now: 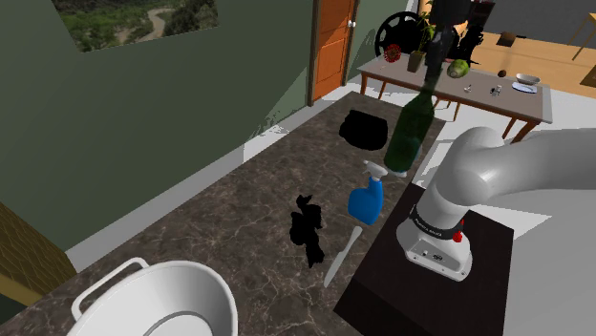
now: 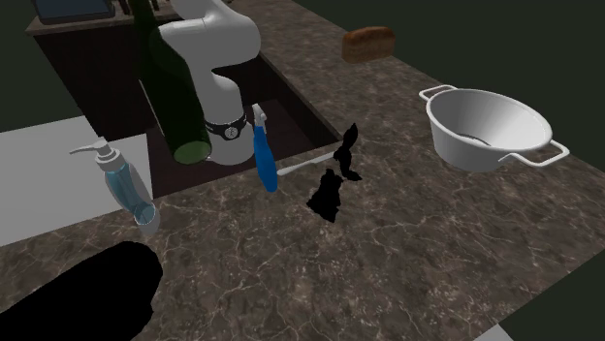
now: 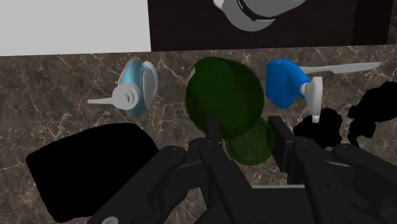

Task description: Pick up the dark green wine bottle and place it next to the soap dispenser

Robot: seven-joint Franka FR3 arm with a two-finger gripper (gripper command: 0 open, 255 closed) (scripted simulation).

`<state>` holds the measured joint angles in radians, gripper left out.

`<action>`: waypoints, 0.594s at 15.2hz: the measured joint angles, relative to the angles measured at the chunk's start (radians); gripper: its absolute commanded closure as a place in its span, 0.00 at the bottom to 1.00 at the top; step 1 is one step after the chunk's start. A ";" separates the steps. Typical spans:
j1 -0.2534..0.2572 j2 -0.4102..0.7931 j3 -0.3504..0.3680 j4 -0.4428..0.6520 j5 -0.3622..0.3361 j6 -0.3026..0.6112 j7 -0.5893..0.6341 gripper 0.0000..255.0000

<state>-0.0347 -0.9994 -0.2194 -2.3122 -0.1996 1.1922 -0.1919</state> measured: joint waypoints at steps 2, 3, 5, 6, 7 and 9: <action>-0.002 -0.015 -0.002 -0.038 -0.002 0.023 0.004 1.00; -0.003 -0.019 -0.005 -0.054 -0.005 0.035 0.004 1.00; -0.004 -0.032 -0.008 -0.085 -0.007 0.053 0.006 1.00; -0.006 -0.041 -0.010 -0.102 -0.010 0.061 0.006 1.00; -0.007 -0.048 -0.013 -0.121 -0.013 0.073 0.007 1.00; -0.010 -0.061 -0.019 -0.155 -0.019 0.094 0.007 1.00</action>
<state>-0.0448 -1.0601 -0.2382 -2.4668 -0.2185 1.2861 -0.1847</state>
